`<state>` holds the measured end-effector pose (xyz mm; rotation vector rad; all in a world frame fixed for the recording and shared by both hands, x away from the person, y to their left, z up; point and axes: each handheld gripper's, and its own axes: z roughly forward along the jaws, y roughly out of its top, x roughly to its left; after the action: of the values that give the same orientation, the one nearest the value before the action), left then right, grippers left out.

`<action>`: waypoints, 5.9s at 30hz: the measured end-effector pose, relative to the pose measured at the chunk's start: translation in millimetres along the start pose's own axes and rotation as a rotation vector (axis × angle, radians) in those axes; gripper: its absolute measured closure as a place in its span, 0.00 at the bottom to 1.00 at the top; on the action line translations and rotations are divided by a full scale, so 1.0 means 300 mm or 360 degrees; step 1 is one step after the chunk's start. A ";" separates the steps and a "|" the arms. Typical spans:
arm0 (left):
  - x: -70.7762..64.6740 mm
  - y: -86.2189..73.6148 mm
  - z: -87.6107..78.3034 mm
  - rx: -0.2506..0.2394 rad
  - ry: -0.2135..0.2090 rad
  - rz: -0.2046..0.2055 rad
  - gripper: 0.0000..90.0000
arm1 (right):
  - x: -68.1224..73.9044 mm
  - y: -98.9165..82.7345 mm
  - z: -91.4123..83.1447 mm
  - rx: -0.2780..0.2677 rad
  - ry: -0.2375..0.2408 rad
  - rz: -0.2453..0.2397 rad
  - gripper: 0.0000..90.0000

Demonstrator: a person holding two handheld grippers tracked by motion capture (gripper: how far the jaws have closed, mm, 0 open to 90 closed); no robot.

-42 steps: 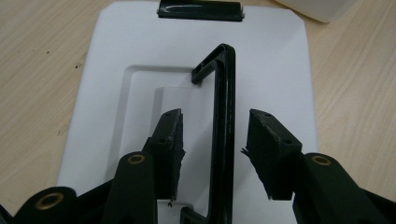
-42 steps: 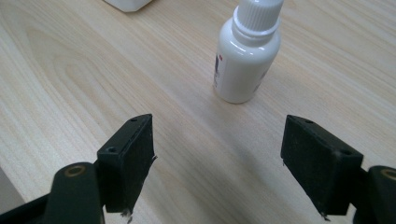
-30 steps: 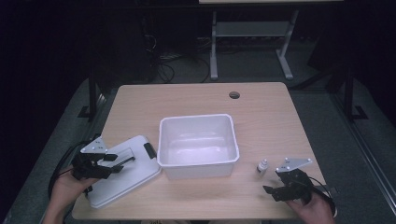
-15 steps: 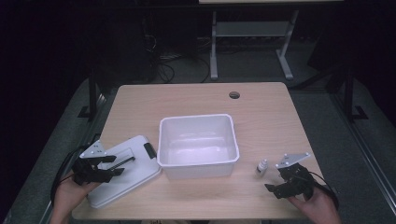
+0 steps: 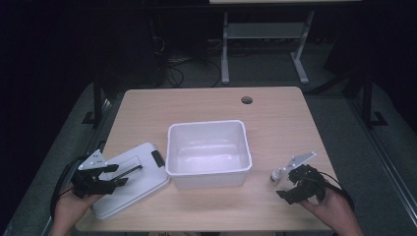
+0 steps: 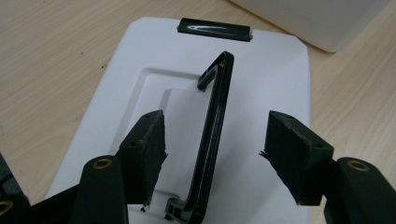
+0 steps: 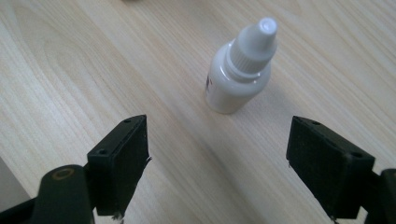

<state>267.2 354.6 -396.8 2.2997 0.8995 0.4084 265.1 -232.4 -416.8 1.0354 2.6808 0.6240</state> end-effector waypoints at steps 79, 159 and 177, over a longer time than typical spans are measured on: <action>0.005 -0.030 -0.008 0.0004 0.0025 -0.0028 0.39 | -0.057 0.239 0.109 0.0586 0.0089 -0.0086 0.66; 0.003 -0.026 0.003 0.0011 0.0032 -0.0019 0.38 | 0.070 0.480 -0.317 0.0457 0.0096 -0.0182 0.66; 0.004 -0.027 0.003 0.0011 0.0028 -0.0024 0.38 | 0.118 0.596 -0.341 0.0448 0.0118 -0.0253 0.66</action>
<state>264.5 359.6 -402.7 2.2976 0.9273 0.4202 311.6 -121.5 -245.8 0.8612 2.9405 0.2654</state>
